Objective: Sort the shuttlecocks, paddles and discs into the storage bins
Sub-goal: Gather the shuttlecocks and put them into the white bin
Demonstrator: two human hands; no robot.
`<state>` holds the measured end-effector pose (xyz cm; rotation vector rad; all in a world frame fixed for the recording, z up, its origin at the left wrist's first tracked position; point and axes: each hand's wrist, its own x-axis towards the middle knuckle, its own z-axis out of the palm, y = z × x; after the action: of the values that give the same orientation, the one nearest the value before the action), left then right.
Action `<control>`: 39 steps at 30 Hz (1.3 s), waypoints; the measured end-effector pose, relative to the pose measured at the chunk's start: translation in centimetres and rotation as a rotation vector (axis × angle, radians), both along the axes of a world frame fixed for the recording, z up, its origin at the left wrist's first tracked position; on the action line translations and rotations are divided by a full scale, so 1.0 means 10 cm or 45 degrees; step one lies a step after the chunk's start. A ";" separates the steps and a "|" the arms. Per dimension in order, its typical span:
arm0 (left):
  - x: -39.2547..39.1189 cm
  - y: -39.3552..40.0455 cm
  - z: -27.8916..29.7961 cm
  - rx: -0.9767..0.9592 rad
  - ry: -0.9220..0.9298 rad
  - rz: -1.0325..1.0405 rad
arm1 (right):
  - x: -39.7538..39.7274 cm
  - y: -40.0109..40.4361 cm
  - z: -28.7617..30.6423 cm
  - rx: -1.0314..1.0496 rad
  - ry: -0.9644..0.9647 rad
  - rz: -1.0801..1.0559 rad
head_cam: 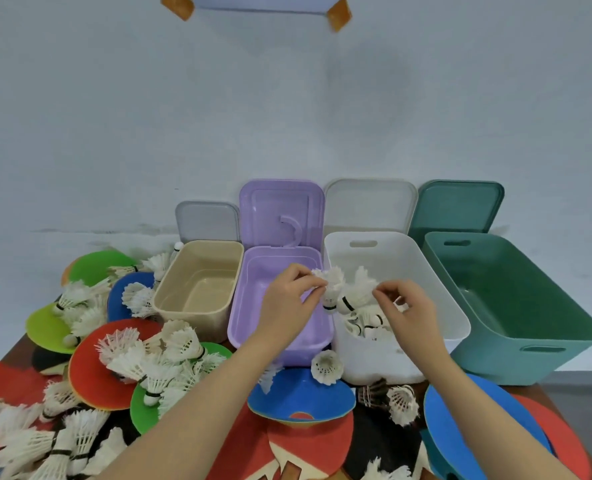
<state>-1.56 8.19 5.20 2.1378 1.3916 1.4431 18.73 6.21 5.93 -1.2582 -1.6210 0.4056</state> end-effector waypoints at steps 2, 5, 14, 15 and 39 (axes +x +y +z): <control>0.18 0.14 0.11 0.001 -0.020 -0.033 | 0.12 0.12 0.09 0.002 0.002 -0.033; 0.45 0.39 0.15 -0.064 -0.003 -0.040 | 0.31 0.31 0.12 -0.039 -0.029 -0.081; 0.74 0.81 0.00 -0.350 0.353 0.017 | 0.60 0.73 -0.15 -0.282 -0.403 -0.141; 0.70 0.79 -0.02 -0.350 0.408 0.024 | 0.59 0.74 -0.18 -0.273 -0.404 -0.130; -1.10 -0.63 -0.77 -0.357 0.403 0.291 | -0.60 -0.25 -0.92 -0.371 -0.437 0.280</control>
<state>-12.59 1.89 -2.51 2.1414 1.8772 0.9261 12.68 3.75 -3.28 -1.4275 -2.0589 0.6048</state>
